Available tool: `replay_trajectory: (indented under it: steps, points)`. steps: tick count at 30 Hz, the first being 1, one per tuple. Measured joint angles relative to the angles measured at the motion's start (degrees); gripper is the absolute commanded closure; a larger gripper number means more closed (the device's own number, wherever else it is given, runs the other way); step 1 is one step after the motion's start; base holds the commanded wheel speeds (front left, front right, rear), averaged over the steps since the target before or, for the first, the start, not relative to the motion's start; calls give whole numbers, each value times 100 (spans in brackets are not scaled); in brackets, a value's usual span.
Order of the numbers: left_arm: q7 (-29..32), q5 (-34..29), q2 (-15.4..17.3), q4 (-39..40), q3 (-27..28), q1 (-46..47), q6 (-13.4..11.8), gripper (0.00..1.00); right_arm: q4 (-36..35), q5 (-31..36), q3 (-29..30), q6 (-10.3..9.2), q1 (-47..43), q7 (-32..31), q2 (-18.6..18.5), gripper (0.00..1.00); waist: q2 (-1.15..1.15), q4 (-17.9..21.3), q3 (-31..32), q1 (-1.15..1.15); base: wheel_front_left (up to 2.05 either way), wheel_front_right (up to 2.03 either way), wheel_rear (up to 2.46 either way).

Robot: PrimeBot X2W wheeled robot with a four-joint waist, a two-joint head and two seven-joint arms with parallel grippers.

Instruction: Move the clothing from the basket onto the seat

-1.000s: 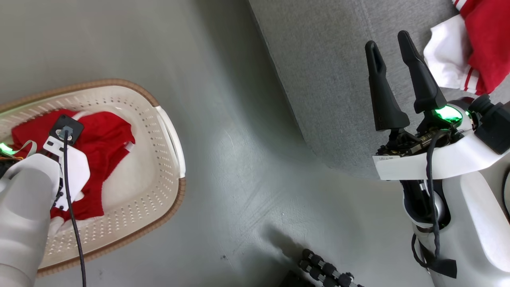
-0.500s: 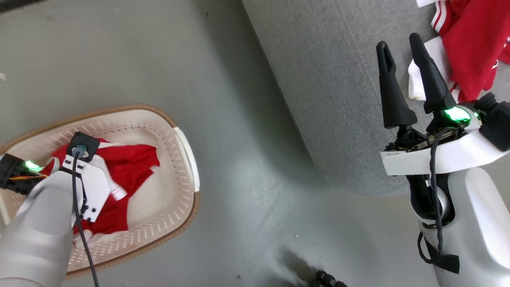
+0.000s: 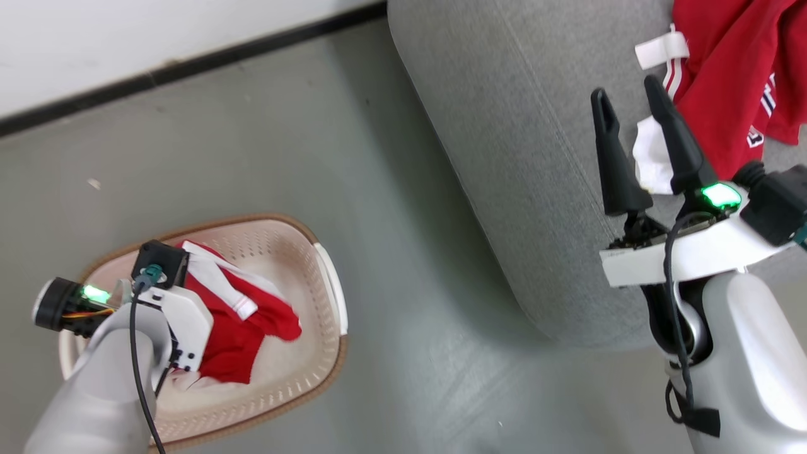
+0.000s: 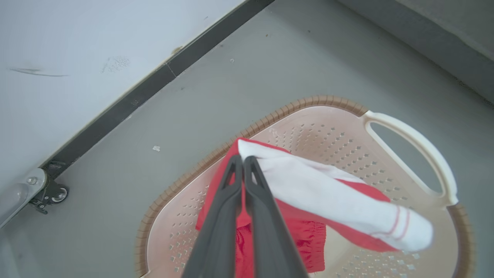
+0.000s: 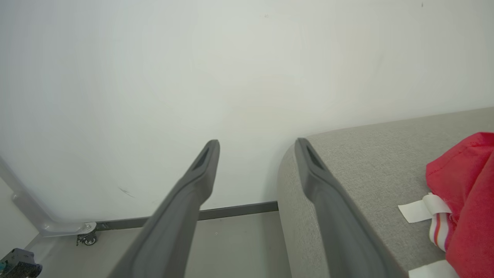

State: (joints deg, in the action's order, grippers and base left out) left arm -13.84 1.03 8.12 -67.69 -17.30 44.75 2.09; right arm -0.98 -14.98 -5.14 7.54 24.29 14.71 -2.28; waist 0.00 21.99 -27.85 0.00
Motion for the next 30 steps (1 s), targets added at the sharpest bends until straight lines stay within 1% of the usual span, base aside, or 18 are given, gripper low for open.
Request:
replay_trajectory:
  steps: [10,14,15,25,30]
  points:
    - [-60,257,-158,628,185,-360,-2,100,213,194,56,0,-432,0,-7,0,0,-256,740,0,0,0,0]
    - [-60,352,-287,1439,231,-467,-1,100,311,298,76,0,-602,0,-9,0,0,-360,1018,0,0,0,0]
    - [-60,352,-287,1439,231,-467,-1,100,311,298,76,0,-602,0,-9,0,0,-360,1018,0,0,0,0]
    - [-60,557,-383,3110,407,-978,10,100,460,450,76,0,-968,0,-11,0,0,-617,1628,0,0,0,0]
    - [-60,606,-413,3817,476,-1203,70,100,555,550,69,0,-1184,0,-12,0,0,-733,1905,0,0,0,0]
